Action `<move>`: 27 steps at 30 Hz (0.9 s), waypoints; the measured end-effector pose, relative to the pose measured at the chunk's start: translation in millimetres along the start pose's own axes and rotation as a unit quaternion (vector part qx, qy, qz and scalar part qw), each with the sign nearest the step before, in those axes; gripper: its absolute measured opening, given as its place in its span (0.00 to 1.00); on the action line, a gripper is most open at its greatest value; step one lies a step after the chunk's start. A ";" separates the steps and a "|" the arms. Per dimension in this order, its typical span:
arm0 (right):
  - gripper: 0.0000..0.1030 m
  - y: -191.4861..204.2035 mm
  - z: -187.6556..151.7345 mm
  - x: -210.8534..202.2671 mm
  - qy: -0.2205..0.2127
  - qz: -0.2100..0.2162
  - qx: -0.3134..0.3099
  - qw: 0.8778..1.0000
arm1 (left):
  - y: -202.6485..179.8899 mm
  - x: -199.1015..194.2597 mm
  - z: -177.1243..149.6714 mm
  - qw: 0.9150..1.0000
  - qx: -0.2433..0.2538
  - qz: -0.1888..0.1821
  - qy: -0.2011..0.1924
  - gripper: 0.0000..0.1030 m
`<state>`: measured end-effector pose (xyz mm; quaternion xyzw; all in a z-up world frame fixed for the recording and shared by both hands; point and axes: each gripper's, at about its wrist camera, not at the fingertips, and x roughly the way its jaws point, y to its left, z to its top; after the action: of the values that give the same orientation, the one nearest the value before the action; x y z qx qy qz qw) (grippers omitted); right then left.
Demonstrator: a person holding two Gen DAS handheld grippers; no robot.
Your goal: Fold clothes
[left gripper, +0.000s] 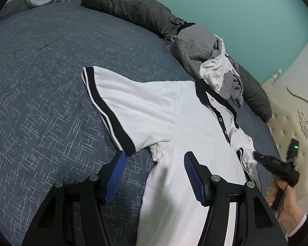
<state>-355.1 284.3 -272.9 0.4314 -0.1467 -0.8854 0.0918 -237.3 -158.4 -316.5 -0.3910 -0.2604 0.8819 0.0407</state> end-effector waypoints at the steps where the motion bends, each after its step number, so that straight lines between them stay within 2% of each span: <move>1: 0.24 -13.9 -2.1 -13.3 -0.014 -0.002 0.017 1.000 | -2.2 -0.5 0.1 1.000 0.002 -0.001 0.000 0.61; 3: 0.25 -42.0 -11.2 -32.0 -0.029 -0.004 0.053 0.998 | -10.3 -1.0 -0.3 1.000 0.009 -0.006 0.001 0.61; 5: 0.30 -70.3 -24.2 -43.1 -0.034 -0.008 0.097 0.995 | -21.6 0.7 -1.7 1.000 0.020 -0.013 0.006 0.61; 7: 0.44 -90.5 -37.4 -45.2 -0.029 -0.006 0.133 0.991 | -35.3 2.8 -3.1 0.999 0.034 -0.022 0.015 0.61; 12: 0.45 -119.1 -73.1 -39.0 -0.008 0.023 0.200 0.979 | -80.9 8.5 -9.2 0.995 0.080 -0.043 0.035 0.62; 18: 0.46 -119.2 -85.0 -25.5 0.004 0.042 0.193 0.980 | -147.3 51.7 -8.9 0.988 0.121 -0.059 0.081 0.67; 20: 0.49 -112.3 -82.4 -23.9 0.007 0.039 0.168 0.985 | -169.8 67.7 -4.0 0.985 0.135 -0.065 0.091 0.66; 23: 0.50 -99.1 -76.0 -17.5 0.027 0.016 0.120 0.992 | -204.5 94.0 4.7 0.980 0.154 -0.069 0.105 0.67; 27: 0.50 -82.2 -76.8 -15.8 0.044 0.000 0.071 0.996 | -233.7 125.4 14.3 0.977 0.158 -0.078 0.122 0.67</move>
<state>-287.6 352.3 -334.1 0.4755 -0.2054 -0.8528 0.0671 -364.9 71.2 -277.6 -0.4630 -0.1407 0.8515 0.2022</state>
